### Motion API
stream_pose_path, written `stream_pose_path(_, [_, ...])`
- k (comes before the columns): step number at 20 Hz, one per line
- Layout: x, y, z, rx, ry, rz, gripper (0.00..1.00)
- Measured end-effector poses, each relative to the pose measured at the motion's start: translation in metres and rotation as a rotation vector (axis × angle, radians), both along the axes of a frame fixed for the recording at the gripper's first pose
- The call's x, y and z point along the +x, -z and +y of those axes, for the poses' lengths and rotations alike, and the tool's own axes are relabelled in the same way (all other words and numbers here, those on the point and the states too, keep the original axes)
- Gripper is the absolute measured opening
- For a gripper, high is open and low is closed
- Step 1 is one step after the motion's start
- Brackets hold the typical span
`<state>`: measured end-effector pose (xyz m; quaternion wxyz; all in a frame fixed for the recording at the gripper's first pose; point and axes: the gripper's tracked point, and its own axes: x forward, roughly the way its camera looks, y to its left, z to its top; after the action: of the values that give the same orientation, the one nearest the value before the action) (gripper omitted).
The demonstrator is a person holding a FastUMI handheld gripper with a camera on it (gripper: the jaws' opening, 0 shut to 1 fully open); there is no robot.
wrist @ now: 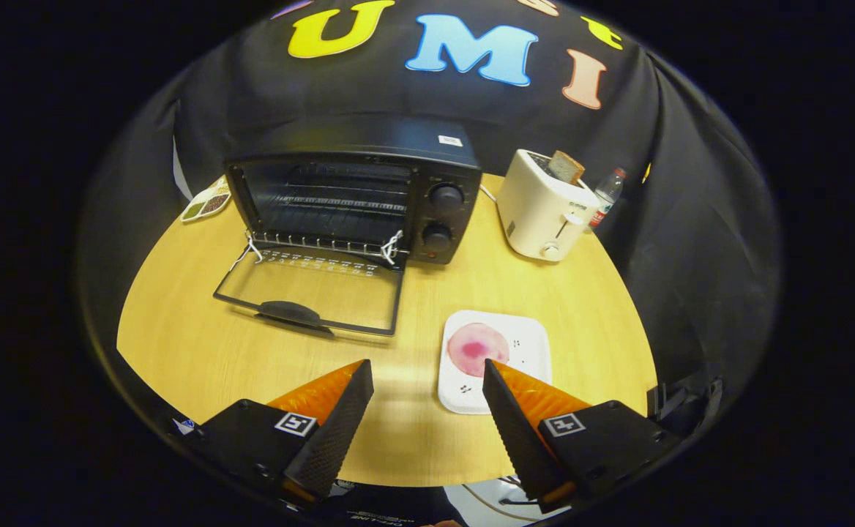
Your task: Open the toaster oven, put the food inside, and close the toaster oven door.
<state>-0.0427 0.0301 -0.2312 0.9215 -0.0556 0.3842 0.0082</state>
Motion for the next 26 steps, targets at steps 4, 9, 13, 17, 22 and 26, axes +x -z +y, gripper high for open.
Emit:
stream_pose_path(4, [0.009, 0.014, -0.041, 0.046, 0.051, 0.063, 0.97])
stream_pose_path(9, [0.025, 0.038, -0.100, 0.019, 0.025, 0.146, 0.97])
stream_pose_path(13, [0.034, 0.065, -0.130, 0.042, 0.016, 0.238, 0.97])
stream_pose_path(17, [0.037, 0.095, -0.150, 0.077, 0.007, 0.350, 0.97])
stream_pose_path(22, [0.044, 0.119, -0.159, 0.142, 0.003, 0.457, 0.97])
stream_pose_path(26, [0.050, 0.128, -0.154, 0.173, -0.006, 0.491, 0.90])
